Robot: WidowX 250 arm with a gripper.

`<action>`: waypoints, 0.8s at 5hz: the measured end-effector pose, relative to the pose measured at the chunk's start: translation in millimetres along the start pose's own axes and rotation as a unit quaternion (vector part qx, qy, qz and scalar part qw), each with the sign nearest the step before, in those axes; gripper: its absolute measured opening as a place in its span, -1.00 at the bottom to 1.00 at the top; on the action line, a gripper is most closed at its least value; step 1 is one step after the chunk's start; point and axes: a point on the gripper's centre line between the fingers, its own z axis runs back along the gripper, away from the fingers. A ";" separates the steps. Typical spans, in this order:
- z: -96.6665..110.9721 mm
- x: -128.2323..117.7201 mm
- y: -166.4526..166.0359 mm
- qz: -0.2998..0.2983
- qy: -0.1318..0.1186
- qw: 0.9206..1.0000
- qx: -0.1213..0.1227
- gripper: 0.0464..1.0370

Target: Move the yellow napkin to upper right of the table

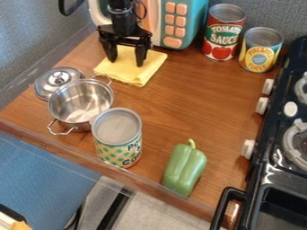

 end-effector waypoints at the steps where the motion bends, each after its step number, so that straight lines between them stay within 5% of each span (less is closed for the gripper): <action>1: -2.9 -0.2 -3.2 -0.009 0.008 1.000 -0.001 0.93; 4: -1.6 -12.4 -92.2 -0.035 0.034 0.997 -0.053 0.93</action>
